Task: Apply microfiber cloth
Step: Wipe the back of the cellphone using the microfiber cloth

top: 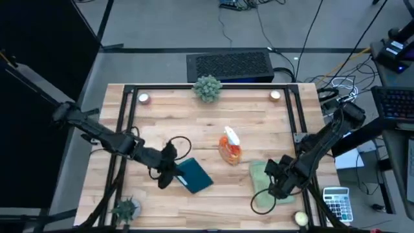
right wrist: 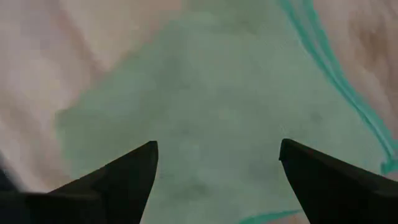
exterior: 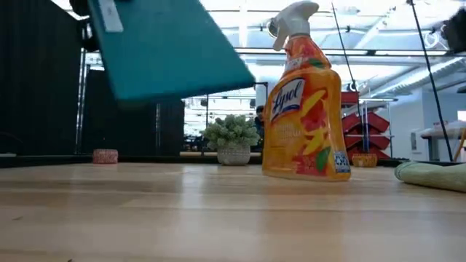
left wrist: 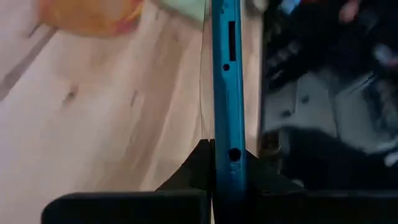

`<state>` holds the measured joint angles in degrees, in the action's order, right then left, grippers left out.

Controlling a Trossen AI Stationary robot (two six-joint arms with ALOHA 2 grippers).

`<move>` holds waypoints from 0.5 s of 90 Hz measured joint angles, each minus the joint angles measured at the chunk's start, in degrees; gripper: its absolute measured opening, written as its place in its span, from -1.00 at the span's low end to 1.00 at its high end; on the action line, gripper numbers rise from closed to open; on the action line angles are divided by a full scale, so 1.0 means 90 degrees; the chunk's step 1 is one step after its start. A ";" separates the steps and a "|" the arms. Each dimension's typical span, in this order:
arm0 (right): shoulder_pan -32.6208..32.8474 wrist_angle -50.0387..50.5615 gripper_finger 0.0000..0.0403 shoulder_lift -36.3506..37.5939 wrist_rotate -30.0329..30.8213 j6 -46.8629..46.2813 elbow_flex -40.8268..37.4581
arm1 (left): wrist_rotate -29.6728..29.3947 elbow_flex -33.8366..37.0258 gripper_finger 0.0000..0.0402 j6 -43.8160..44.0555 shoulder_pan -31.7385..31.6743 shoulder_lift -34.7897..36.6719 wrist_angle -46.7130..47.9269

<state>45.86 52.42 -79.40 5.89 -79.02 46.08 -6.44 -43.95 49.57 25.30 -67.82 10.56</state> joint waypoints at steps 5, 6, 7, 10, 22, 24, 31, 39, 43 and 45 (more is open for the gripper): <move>0.0001 -0.0164 0.53 -0.0146 0.0002 -0.0170 -0.0160 | -0.0351 0.0197 -0.97 0.0243 0.0080 -0.0159 -0.0265; 0.0001 -0.0219 0.52 -0.0174 0.0002 -0.0204 -0.0194 | -0.0407 0.0236 -0.97 0.0279 0.0099 -0.0200 -0.0338; 0.0001 -0.0265 0.51 -0.0203 0.0001 -0.0232 -0.0226 | -0.0459 0.0271 -0.97 0.0306 0.0107 -0.0240 -0.0403; 0.0001 -0.0424 0.46 -0.0289 -0.0014 -0.0323 -0.0330 | -0.0549 0.0355 -0.97 0.0411 0.0137 -0.0386 -0.0615; -0.0009 -0.1052 0.19 -0.0634 -0.0422 -0.0503 -0.0675 | -0.0710 0.0384 -0.97 0.0461 0.0235 -0.1109 -0.1562; -0.0011 -0.1137 0.12 -0.0680 -0.0496 -0.0510 -0.0708 | -0.0736 0.0386 -0.97 0.0460 0.0242 -0.1252 -0.1719; 0.0012 -0.1391 -0.18 -0.0789 -0.0626 -0.0510 -0.0725 | -0.0826 0.0384 -0.97 0.0460 0.0245 -0.1782 -0.2487; 0.0069 -0.1633 -0.62 -0.0765 -0.0895 -0.0394 -0.0601 | -0.1080 0.0384 -0.97 0.0470 0.0231 -0.2342 -0.3405; 0.0117 -0.1622 -0.82 -0.0713 -0.1031 -0.0284 -0.0453 | -0.1192 0.0384 -0.97 0.0481 0.0225 -0.2594 -0.3818; 0.0138 -0.1619 -0.88 -0.0680 -0.1123 -0.0161 -0.0369 | -0.1229 0.0384 -0.97 0.0523 0.0221 -0.2712 -0.4006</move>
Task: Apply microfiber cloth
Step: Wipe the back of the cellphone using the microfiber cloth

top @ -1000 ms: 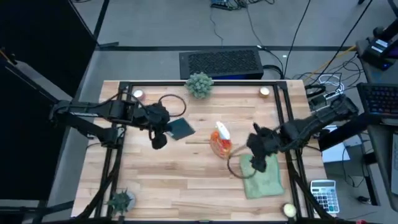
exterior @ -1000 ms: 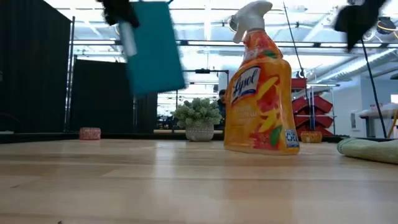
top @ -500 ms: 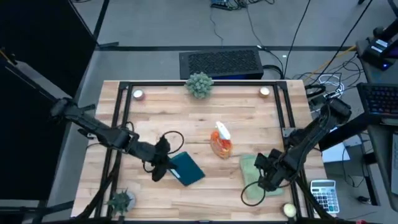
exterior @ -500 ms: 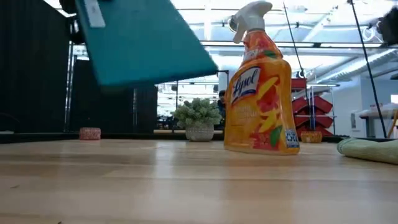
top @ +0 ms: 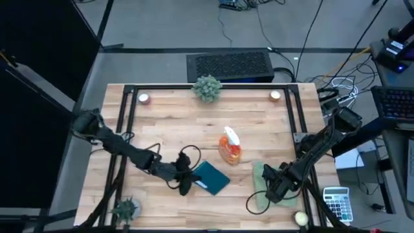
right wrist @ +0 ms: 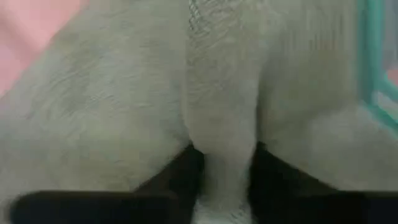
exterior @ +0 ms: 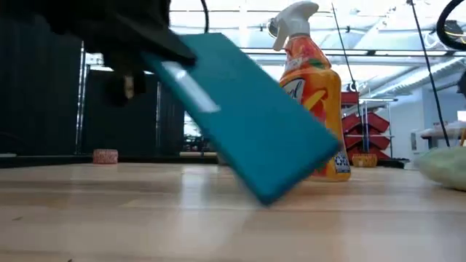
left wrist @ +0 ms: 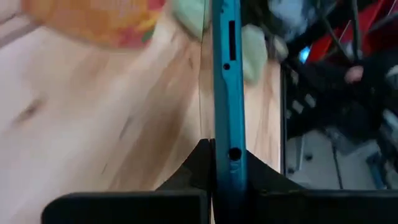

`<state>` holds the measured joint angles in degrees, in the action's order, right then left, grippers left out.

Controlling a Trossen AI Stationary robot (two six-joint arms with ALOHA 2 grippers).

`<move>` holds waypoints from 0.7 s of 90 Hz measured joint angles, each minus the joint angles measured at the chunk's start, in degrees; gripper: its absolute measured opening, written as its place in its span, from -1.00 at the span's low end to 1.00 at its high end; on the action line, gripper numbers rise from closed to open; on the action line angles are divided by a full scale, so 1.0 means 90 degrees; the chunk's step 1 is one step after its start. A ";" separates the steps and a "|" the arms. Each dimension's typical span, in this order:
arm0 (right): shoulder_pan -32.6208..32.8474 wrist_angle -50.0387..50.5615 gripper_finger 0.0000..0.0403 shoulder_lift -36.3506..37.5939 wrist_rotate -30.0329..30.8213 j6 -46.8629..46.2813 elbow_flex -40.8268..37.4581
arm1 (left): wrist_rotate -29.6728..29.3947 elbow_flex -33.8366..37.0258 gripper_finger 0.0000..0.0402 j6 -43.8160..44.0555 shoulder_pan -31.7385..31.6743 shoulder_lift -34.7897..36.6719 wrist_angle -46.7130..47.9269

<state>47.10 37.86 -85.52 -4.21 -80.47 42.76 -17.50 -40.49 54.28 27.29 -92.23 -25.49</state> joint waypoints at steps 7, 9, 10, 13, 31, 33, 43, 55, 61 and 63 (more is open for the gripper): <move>0.0055 -0.0064 -0.91 0.0190 -0.0137 0.0522 0.0502 | -0.0150 -0.0002 -0.97 0.0157 -0.0025 -0.0323 -0.0462; 0.0068 -0.0115 -0.91 0.0225 -0.0066 0.0667 0.0674 | -0.0194 -0.0004 -0.97 0.0189 -0.0025 -0.0383 -0.0555; 0.0076 -0.0138 -0.91 0.0231 0.0006 0.0734 0.0753 | -0.0214 -0.0005 -0.97 0.0198 -0.0025 -0.0413 -0.0594; 0.0072 -0.0190 -0.91 0.0234 0.0327 0.0968 0.0958 | -0.0278 -0.0008 -0.97 0.0233 -0.0025 -0.0500 -0.0710; -0.0190 -0.1326 -0.98 -0.0048 0.3230 0.3024 0.1760 | -0.0465 -0.0012 -0.97 0.0294 -0.0055 -0.0691 -0.1009; -0.0243 -0.1478 -0.98 -0.0121 0.3498 0.3295 0.1805 | -0.0479 -0.0012 -0.97 0.0291 -0.0064 -0.0691 -0.1031; -0.0641 -0.2251 -0.98 -0.0521 0.4384 0.4560 0.2005 | -0.0677 -0.0014 -0.97 0.0263 -0.0107 -0.0699 -0.1103; -0.1273 -0.3048 -0.98 -0.1099 0.4840 0.5736 0.2273 | -0.0816 -0.0078 -0.93 0.0231 -0.0112 -0.0699 -0.1145; -0.1592 -0.3297 -0.98 -0.1406 0.4911 0.5974 0.2321 | -0.0817 -0.0097 -0.92 0.0109 -0.0107 -0.0699 -0.1206; -0.1704 -0.3379 -0.98 -0.1491 0.4920 0.6000 0.2337 | -0.0820 -0.0097 -0.92 0.0047 -0.0097 -0.0699 -0.1246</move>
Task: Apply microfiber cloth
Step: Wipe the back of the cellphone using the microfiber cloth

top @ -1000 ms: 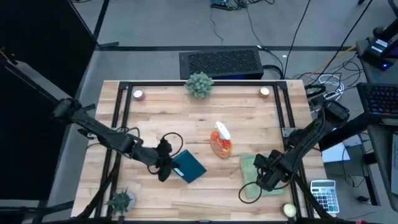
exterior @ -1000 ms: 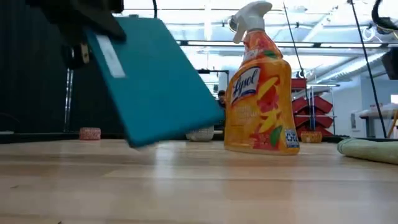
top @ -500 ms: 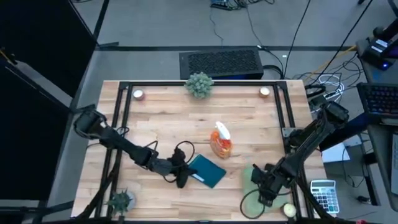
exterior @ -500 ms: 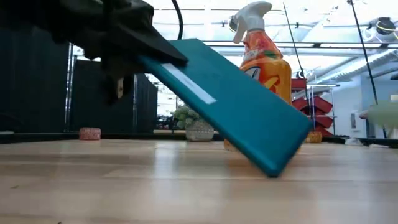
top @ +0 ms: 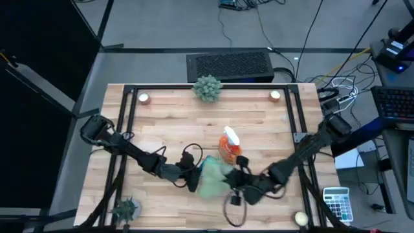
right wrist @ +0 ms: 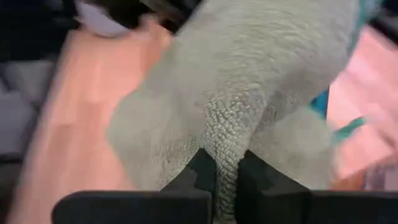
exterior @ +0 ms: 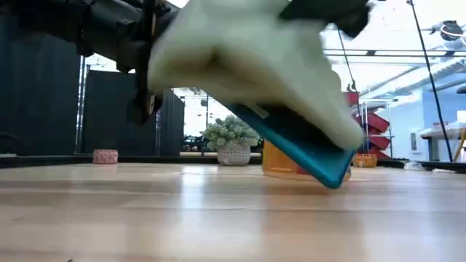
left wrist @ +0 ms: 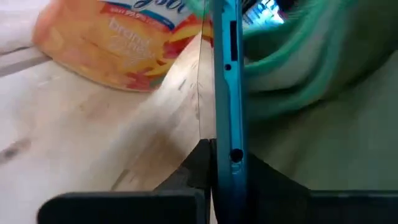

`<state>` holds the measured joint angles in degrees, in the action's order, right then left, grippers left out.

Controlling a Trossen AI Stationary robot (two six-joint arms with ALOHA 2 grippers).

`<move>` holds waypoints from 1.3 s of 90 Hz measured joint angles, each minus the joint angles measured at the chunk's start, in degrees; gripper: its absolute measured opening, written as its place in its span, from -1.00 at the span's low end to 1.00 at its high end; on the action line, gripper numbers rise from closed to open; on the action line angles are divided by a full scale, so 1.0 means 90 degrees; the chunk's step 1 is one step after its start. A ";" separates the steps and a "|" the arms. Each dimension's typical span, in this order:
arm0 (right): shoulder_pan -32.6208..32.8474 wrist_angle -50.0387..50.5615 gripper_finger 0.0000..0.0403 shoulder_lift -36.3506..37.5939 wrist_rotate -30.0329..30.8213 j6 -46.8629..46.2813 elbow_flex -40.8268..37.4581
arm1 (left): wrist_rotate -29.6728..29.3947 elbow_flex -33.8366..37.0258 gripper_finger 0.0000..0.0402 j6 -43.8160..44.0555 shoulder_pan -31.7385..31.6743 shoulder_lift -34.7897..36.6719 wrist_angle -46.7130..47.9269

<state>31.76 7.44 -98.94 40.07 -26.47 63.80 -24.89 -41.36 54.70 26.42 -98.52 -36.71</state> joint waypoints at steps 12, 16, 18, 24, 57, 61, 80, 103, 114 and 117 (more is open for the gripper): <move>-0.0349 -0.0033 -0.98 -0.0286 -0.0237 -0.0208 0.0075 | -0.0145 0.0002 -0.94 -0.0139 0.0076 -0.0013 -0.0062; -0.0376 0.0085 -0.98 -0.0349 -0.0441 -0.0420 0.0089 | -0.0170 0.0006 -0.95 -0.0142 0.0122 -0.0025 -0.0022; -0.0374 0.0162 -0.98 -0.0371 -0.0522 -0.0526 0.0089 | -0.0197 0.0009 -0.95 -0.0138 0.0145 -0.0028 -0.0022; -0.0287 0.0512 -0.97 -0.0422 -0.0686 -0.0824 0.0089 | -0.0218 0.0012 -0.95 -0.0200 0.0181 -0.0027 -0.0038; 0.0705 0.2439 -0.96 -0.0452 -0.0887 -0.3031 0.0043 | -0.0023 -0.0004 -0.95 -0.0355 0.0235 -0.0003 -0.0167; 0.0722 0.2241 -0.96 -0.0416 -0.0846 -0.3016 0.0067 | 0.0003 -0.0005 -0.95 -0.0355 0.0246 0.0003 -0.0173; 0.0193 0.1528 -0.96 -0.0347 0.0286 -0.1312 0.0880 | 0.0090 -0.0022 -0.96 -0.0432 0.0240 0.0015 -0.0200; -0.0629 0.0718 -0.96 -0.0373 -0.0039 -0.0039 0.1073 | -0.0038 -0.0010 -0.96 -0.0443 0.0221 0.0014 -0.0113; -0.0526 0.1298 -0.96 -0.0484 -0.0466 -0.0575 0.1096 | 0.0063 0.0002 -0.96 -0.0539 0.0235 -0.0005 -0.0024; -0.0416 0.1567 -0.96 -0.0520 -0.0538 -0.0801 0.1095 | 0.0071 0.0002 -0.96 -0.0569 0.0239 -0.0005 -0.0031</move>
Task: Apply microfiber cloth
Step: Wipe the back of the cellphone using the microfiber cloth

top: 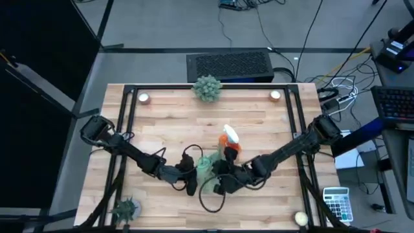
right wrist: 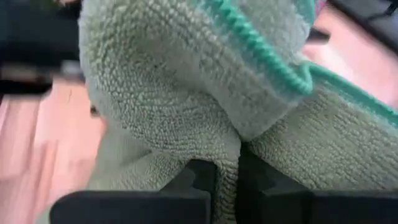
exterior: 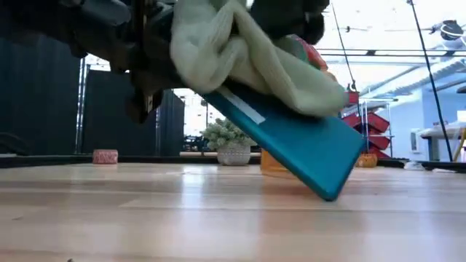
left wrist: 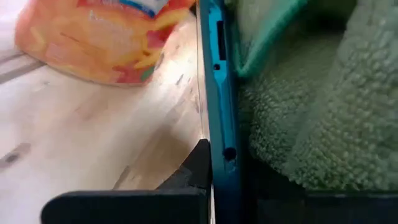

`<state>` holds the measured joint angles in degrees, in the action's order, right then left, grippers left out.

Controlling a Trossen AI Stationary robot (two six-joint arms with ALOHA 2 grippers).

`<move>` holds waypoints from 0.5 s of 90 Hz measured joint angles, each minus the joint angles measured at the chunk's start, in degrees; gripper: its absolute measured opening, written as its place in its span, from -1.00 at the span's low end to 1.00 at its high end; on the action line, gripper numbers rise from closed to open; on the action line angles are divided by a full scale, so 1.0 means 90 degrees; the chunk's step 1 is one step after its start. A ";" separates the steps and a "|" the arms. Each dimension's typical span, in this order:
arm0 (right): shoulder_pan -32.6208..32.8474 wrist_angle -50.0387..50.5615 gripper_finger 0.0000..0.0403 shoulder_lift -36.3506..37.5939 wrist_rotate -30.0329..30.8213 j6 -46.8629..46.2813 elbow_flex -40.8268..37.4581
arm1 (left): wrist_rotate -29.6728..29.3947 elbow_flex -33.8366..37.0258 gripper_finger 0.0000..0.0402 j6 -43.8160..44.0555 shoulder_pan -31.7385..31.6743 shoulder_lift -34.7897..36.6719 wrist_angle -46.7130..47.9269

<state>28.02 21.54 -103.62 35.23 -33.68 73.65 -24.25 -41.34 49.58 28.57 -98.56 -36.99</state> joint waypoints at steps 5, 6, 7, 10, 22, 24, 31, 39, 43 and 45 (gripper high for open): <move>0.0249 0.0484 -0.96 -0.0046 -0.0173 -0.0277 -0.0024 | 0.0000 0.0000 -0.96 -0.0076 0.0008 0.0000 -0.0043; 0.0300 0.0562 -0.96 -0.0064 -0.0211 -0.0309 -0.0033 | 0.0000 0.0000 -0.96 -0.0091 0.0010 0.0000 -0.0049; 0.0350 0.0628 -0.96 -0.0083 -0.0243 -0.0337 -0.0041 | 0.0000 0.0000 -0.96 -0.0108 0.0011 0.0000 -0.0055; 0.0506 0.0800 -0.96 -0.0134 -0.0296 -0.0476 -0.0064 | 0.0017 0.0000 -0.96 -0.0121 0.0023 0.0000 -0.0093; 0.1085 0.1284 -0.96 -0.0169 -0.0423 -0.1625 -0.0327 | 0.0058 -0.0015 -0.96 -0.0160 0.0050 0.0008 -0.0276; 0.1170 0.1316 -0.96 -0.0169 -0.0428 -0.1824 -0.0391 | 0.0063 -0.0015 -0.96 -0.0159 0.0050 0.0013 -0.0282; 0.1403 0.1413 -0.96 -0.0190 -0.0372 -0.2336 -0.0557 | 0.0070 -0.0015 -0.96 -0.0145 0.0046 0.0015 -0.0278; 0.1439 0.1166 -0.96 -0.0194 -0.0110 -0.2376 -0.0448 | 0.0097 -0.0015 -0.96 -0.0102 0.0050 0.0019 -0.0286; 0.1365 0.0776 -0.96 -0.0191 0.0153 -0.2014 -0.0338 | 0.0104 -0.0017 -0.96 -0.0091 0.0050 0.0019 -0.0298; 0.1317 0.0526 -0.96 -0.0189 0.0271 -0.1783 -0.0302 | 0.0118 -0.0017 -0.96 -0.0089 0.0050 0.0019 -0.0314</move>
<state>39.87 26.27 -105.32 37.66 -49.72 70.94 -23.19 -41.50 48.78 29.02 -98.39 -39.82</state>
